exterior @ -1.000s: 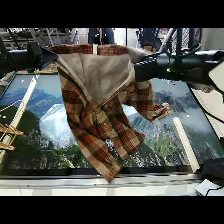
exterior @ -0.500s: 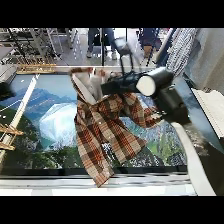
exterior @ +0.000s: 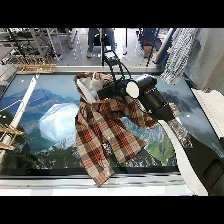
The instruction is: Fold the clothes and pants, and hang the long-sleeved shirts on hangers.
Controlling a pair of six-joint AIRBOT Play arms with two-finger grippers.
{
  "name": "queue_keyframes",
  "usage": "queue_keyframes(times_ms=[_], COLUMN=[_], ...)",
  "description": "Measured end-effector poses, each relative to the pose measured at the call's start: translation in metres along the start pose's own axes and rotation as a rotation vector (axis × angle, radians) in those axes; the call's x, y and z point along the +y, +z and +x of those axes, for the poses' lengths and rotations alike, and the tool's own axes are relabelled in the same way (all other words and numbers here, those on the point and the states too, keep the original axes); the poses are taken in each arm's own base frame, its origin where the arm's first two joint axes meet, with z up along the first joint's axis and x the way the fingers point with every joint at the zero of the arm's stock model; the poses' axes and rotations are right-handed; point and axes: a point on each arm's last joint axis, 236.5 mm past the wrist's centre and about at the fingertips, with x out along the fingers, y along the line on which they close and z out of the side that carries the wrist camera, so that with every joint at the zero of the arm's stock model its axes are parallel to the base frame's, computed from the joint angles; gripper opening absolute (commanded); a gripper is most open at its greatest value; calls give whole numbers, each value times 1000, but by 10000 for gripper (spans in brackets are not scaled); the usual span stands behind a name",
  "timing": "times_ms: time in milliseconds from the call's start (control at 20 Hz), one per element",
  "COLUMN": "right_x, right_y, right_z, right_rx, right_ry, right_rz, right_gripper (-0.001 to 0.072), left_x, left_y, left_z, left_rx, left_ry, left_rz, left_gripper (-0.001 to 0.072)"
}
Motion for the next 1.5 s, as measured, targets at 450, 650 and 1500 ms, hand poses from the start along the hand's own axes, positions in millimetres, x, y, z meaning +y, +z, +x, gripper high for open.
queue_keyframes(times_ms=[450, 650, 1500], right_x=[1, 1, -11], right_y=[17, 19, 36], right_z=[1, 1, -37], right_rx=[-72, -83, -128], right_ry=[5, 6, -34], right_rz=[52, 68, 31], right_gripper=[55, 56, 53], left_x=[35, 37, -254], left_y=[9, 11, 59], left_z=[105, 120, -124], left_rx=[9, 1, -556], left_ry=[31, 25, -740], left_rz=[221, 247, 617], left_gripper=[85, 24, 22])
